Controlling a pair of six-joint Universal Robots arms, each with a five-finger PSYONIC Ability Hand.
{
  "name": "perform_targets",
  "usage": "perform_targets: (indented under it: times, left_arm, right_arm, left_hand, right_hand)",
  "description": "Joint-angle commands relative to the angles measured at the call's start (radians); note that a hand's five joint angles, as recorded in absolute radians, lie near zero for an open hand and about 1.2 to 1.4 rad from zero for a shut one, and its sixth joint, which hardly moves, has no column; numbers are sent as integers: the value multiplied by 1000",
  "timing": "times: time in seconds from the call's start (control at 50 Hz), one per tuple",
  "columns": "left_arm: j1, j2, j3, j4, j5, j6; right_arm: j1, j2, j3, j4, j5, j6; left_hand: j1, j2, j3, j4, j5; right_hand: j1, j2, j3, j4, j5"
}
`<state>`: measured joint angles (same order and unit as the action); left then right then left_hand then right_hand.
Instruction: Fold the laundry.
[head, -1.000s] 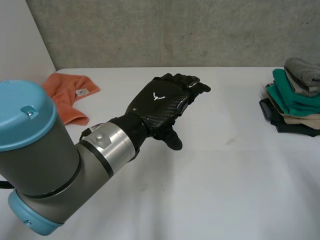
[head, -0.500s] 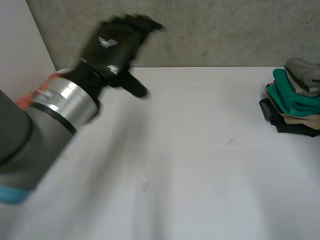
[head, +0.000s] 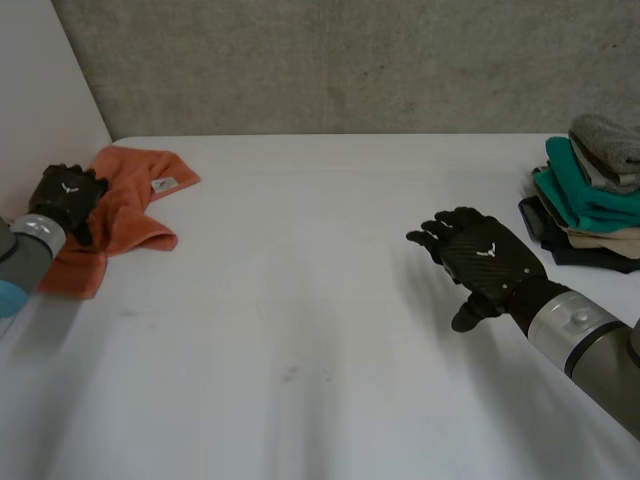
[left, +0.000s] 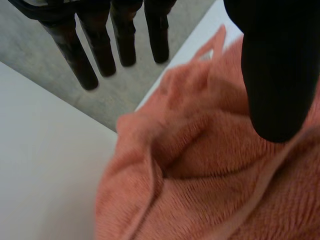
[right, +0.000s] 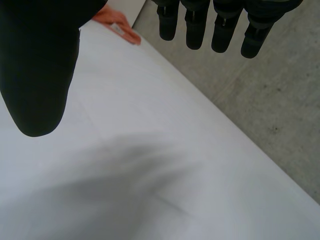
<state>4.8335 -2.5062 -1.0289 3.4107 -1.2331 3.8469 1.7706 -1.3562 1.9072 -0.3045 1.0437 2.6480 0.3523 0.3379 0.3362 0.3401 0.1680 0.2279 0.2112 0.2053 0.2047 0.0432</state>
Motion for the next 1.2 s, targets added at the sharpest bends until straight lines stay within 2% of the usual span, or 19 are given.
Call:
perform_targets:
  times: [0.02,0.06,0.08,0.14,0.22,0.3,0.38,0.44,0.46,0.48,0.52,0.7,0.9,0.98,1.04,1.06,1.08,1.1,1.2]
  left_arm:
    - [-1,-97,101,42,-2,-14]
    - [-3,-112,110,55,-5,-12]
    - [-8,-115,112,58,-9,-12]
    - [-24,-96,92,59,-13,-12]
    - [-87,22,3,59,-25,-43]
    - [-147,186,-111,59,-32,-176]
    - [-196,309,-180,96,-26,-392]
    - [-195,302,-174,122,-31,-452]
    - [-193,290,-172,124,-29,-457]
    - [-192,258,-163,124,-26,-446]
    - [-186,228,-152,114,-23,-426]
    - [-106,97,-103,30,-22,-181]
    - [-103,-25,-19,27,-19,-150]
    - [-103,-56,10,30,-6,-148]
    - [-103,-80,35,32,6,-148]
    - [-103,-85,39,32,7,-148]
    - [-103,-86,47,32,7,-148]
    - [-103,-83,47,33,6,-147]
    - [-129,-30,24,36,-17,-156]
  right_arm:
    - [-7,3,21,-5,27,-20]
    - [-7,3,24,-5,29,-20]
    - [-7,3,27,-5,29,-20]
    - [-7,-1,30,-7,32,-20]
    - [-7,-9,35,-11,39,-17]
    - [-8,-17,32,-15,73,-16]
    - [-8,-24,29,-11,90,-14]
    - [-8,-23,30,-8,87,-13]
    - [-8,-23,33,-8,85,-13]
    - [-8,-21,33,-8,85,-13]
    - [-10,-21,35,-7,85,-13]
    - [-31,-20,32,-7,84,-17]
    - [-40,-14,32,-10,85,-17]
    - [-42,-12,32,-11,87,-19]
    - [-42,-11,33,-11,90,-19]
    - [-42,-11,33,-13,90,-19]
    - [-42,-11,33,-13,91,-19]
    - [-42,-11,33,-13,91,-20]
    - [-49,-11,33,-15,96,-20]
  left_hand:
    - [530,544,546,542,540]
    - [782,796,798,794,792]
    - [1041,1056,1057,1054,1051]
    - [1044,1058,1060,1056,1054]
    - [1044,1058,1060,1056,1054]
    - [1044,1058,1060,1056,1054]
    - [1044,1058,1060,1056,1054]
    - [1044,1058,1060,1056,1054]
    - [977,992,994,990,987]
    - [500,515,516,512,510]
    - [194,209,210,206,204]
    - [169,184,186,182,179]
    - [175,190,191,188,185]
    - [202,216,218,214,211]
    - [371,386,388,384,381]
    - [468,482,484,480,478]
    - [794,809,811,807,804]
    - [995,1010,1011,1008,1005]
    - [1044,1058,1060,1056,1054]
  right_hand:
    - [-53,-37,-31,-30,-43]
    - [-53,-37,-31,-30,-43]
    - [-53,-37,-31,-30,-43]
    - [-53,-37,-31,-30,-43]
    - [-53,-37,-31,-30,-43]
    - [-53,-37,-31,-30,-43]
    - [-53,-37,-31,-30,-43]
    - [-53,-37,-31,-30,-43]
    - [-53,-37,-31,-30,-43]
    - [-53,-37,-31,-30,-43]
    - [-53,-37,-31,-30,-43]
    - [-53,-37,-31,-30,-43]
    - [-53,-37,-31,-30,-43]
    - [-53,-37,-31,-30,-43]
    - [-53,-37,-31,-30,-43]
    - [-53,-37,-31,-30,-43]
    - [-53,-37,-31,-30,-43]
    - [-53,-37,-31,-30,-43]
    - [-53,-37,-31,-30,-43]
